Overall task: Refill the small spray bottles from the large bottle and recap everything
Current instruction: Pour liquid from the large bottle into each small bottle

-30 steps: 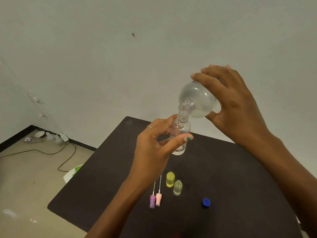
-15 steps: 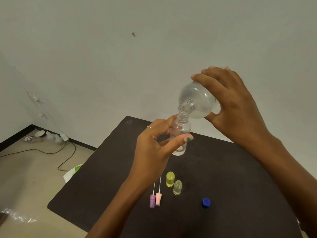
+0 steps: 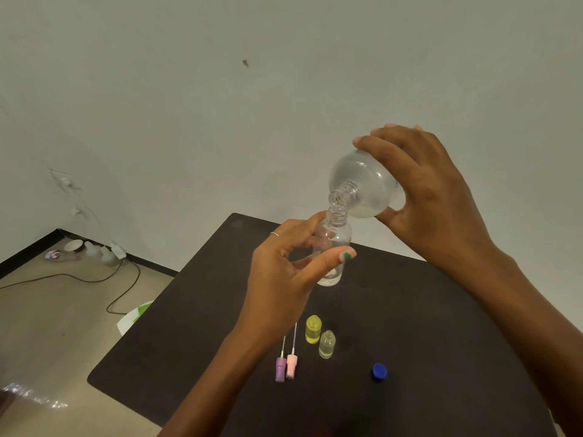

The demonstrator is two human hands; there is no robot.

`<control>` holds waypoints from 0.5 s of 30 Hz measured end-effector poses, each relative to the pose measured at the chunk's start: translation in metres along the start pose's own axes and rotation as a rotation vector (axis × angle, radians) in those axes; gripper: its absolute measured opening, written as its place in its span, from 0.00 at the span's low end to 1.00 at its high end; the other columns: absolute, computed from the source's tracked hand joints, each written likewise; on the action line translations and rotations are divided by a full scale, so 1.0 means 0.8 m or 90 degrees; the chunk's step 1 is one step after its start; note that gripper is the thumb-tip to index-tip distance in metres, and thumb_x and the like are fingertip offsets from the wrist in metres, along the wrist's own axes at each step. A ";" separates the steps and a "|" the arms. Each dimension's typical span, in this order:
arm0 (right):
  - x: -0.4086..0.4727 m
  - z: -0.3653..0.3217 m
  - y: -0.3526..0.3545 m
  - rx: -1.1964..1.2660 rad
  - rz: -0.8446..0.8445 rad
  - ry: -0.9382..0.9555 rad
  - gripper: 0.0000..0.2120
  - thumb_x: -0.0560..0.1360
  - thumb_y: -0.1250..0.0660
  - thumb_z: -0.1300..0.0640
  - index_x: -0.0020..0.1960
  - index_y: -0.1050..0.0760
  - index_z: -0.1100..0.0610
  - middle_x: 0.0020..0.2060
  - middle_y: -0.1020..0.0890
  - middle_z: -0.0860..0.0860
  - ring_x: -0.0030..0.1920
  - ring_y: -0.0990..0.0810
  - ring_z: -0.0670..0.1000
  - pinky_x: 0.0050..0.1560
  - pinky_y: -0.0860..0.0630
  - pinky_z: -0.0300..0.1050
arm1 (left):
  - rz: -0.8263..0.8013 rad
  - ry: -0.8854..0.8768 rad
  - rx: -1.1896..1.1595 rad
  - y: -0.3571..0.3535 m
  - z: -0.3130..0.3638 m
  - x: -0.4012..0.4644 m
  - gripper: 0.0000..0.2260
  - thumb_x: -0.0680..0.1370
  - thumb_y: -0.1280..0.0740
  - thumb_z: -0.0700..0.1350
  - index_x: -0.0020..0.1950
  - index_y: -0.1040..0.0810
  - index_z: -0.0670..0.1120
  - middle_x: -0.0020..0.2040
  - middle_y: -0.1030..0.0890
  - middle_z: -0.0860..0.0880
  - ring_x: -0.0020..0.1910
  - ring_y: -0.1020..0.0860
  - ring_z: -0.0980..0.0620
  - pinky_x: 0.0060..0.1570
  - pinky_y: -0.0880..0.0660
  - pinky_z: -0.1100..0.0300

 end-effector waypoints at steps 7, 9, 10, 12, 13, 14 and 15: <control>-0.001 0.000 0.000 0.005 0.004 -0.003 0.32 0.67 0.23 0.60 0.67 0.31 0.57 0.63 0.26 0.58 0.65 0.30 0.59 0.68 0.36 0.54 | -0.002 -0.004 0.006 0.001 0.000 0.000 0.17 0.69 0.32 0.49 0.57 0.23 0.49 0.49 0.21 0.55 0.51 0.23 0.66 0.43 0.29 0.79; -0.001 0.001 0.001 0.007 0.007 -0.004 0.31 0.67 0.23 0.60 0.67 0.31 0.57 0.63 0.26 0.58 0.65 0.30 0.59 0.68 0.36 0.54 | -0.003 -0.002 0.004 0.001 -0.001 -0.001 0.18 0.69 0.32 0.50 0.58 0.23 0.49 0.49 0.21 0.55 0.50 0.23 0.66 0.43 0.29 0.79; -0.001 0.001 0.001 0.007 0.009 -0.004 0.31 0.67 0.23 0.60 0.67 0.30 0.57 0.63 0.26 0.59 0.65 0.30 0.59 0.68 0.36 0.54 | -0.002 0.000 0.002 0.001 -0.001 -0.001 0.18 0.69 0.32 0.50 0.58 0.23 0.49 0.49 0.21 0.55 0.50 0.23 0.66 0.43 0.29 0.78; -0.001 0.002 0.001 0.006 0.009 -0.004 0.32 0.66 0.23 0.60 0.67 0.31 0.57 0.63 0.26 0.59 0.65 0.30 0.59 0.68 0.36 0.54 | -0.001 0.002 0.001 0.001 -0.001 -0.001 0.18 0.68 0.32 0.50 0.58 0.23 0.49 0.49 0.21 0.54 0.50 0.23 0.66 0.43 0.29 0.78; -0.001 0.002 0.001 0.005 0.008 -0.005 0.32 0.66 0.23 0.60 0.67 0.31 0.57 0.63 0.26 0.59 0.65 0.30 0.59 0.68 0.36 0.54 | -0.001 0.002 -0.001 0.002 -0.001 -0.001 0.17 0.68 0.32 0.50 0.57 0.23 0.50 0.49 0.21 0.54 0.50 0.23 0.65 0.43 0.29 0.78; -0.001 0.002 0.001 0.005 0.007 -0.005 0.32 0.66 0.23 0.60 0.67 0.31 0.57 0.63 0.26 0.58 0.65 0.31 0.59 0.68 0.36 0.53 | -0.001 0.002 -0.004 0.002 0.000 -0.001 0.16 0.68 0.32 0.50 0.56 0.24 0.52 0.48 0.21 0.54 0.50 0.23 0.65 0.43 0.29 0.78; -0.001 0.003 0.001 0.004 0.005 -0.006 0.32 0.66 0.23 0.60 0.67 0.31 0.57 0.63 0.26 0.58 0.65 0.31 0.59 0.68 0.37 0.53 | -0.001 0.001 -0.005 0.002 0.001 -0.001 0.15 0.68 0.32 0.50 0.55 0.24 0.54 0.48 0.21 0.54 0.50 0.23 0.65 0.43 0.29 0.78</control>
Point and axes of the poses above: each hand's wrist, its own x-axis towards the middle knuckle, its own y-axis out of the back of the hand, z = x × y, the point moved 8 cm from there along x, towards the middle knuckle
